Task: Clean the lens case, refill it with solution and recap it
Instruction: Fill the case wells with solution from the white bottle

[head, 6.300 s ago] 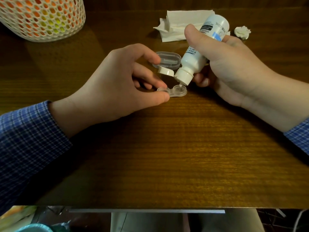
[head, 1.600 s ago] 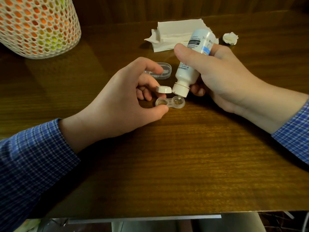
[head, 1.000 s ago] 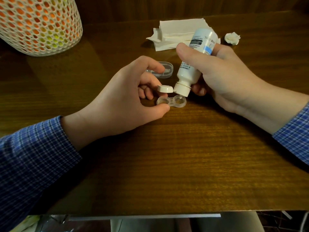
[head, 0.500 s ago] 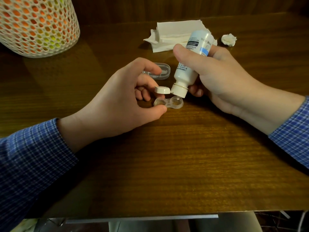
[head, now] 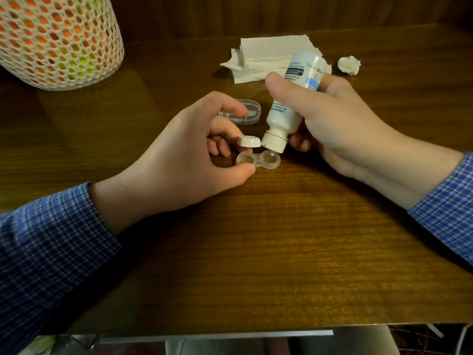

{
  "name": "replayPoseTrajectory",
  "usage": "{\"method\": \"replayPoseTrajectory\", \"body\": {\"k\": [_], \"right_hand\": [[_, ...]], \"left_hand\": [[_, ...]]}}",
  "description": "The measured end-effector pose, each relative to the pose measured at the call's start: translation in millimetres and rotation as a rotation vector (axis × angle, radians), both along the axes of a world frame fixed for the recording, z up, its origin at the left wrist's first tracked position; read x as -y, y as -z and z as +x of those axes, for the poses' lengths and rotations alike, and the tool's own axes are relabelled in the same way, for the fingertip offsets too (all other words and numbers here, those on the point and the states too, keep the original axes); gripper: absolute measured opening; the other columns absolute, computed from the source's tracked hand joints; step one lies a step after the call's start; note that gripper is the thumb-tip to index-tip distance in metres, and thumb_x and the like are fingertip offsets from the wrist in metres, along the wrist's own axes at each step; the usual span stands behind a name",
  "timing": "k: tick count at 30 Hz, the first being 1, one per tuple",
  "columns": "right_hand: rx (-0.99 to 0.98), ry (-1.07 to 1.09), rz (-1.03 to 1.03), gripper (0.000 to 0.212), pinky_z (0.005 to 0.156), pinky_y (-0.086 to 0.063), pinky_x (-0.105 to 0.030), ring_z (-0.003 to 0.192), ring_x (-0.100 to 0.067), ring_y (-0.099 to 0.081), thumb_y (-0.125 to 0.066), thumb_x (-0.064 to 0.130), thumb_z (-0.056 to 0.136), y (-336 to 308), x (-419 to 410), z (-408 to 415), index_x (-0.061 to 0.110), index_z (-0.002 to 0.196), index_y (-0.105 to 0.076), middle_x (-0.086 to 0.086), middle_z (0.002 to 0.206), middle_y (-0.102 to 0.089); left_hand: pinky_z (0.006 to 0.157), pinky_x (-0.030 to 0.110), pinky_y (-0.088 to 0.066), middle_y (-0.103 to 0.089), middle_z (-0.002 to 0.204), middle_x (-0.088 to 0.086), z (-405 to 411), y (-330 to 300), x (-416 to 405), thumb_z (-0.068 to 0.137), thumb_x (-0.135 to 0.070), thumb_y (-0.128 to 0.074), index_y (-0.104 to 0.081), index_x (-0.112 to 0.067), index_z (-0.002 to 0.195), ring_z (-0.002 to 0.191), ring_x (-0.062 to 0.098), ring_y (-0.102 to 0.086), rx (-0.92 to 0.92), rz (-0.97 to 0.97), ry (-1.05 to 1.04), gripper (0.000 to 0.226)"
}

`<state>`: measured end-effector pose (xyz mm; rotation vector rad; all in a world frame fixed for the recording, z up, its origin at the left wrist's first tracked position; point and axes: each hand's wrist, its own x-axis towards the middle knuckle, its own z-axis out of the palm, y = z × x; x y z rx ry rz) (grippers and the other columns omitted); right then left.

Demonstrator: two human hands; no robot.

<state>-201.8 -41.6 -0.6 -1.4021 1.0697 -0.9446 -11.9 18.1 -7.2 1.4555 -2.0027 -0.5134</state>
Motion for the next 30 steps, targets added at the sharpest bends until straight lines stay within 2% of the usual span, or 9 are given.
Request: {"method": "replayPoseTrajectory", "body": {"k": [13,30], "right_hand": [[0.003,0.005,0.005,0.032,0.042,-0.042,-0.018,0.052,-0.005,-0.057,-0.071,0.050,0.091,-0.3,0.0,0.5,0.025,0.109,-0.065,0.012,0.065,-0.069],[0.048,0.041,0.032,0.028,0.040,-0.041,-0.018,0.049,-0.007,-0.055,-0.072,0.052,0.090,-0.6,0.4,1.2,0.028,0.102,-0.063,0.011,0.062,-0.068]], "left_hand": [[0.075,0.023,-0.058,-0.073,0.092,-0.012,0.8,1.2,0.4,0.072,-0.036,-0.085,-0.054,-0.018,0.134,0.083,0.009,-0.069,0.001,-0.005,-0.006,0.071],[0.076,0.023,-0.057,-0.074,0.094,-0.012,0.0,-0.9,0.2,0.072,-0.038,-0.081,-0.053,-0.017,0.135,0.087,0.008,-0.069,-0.002,0.011,0.000,0.072]]}}
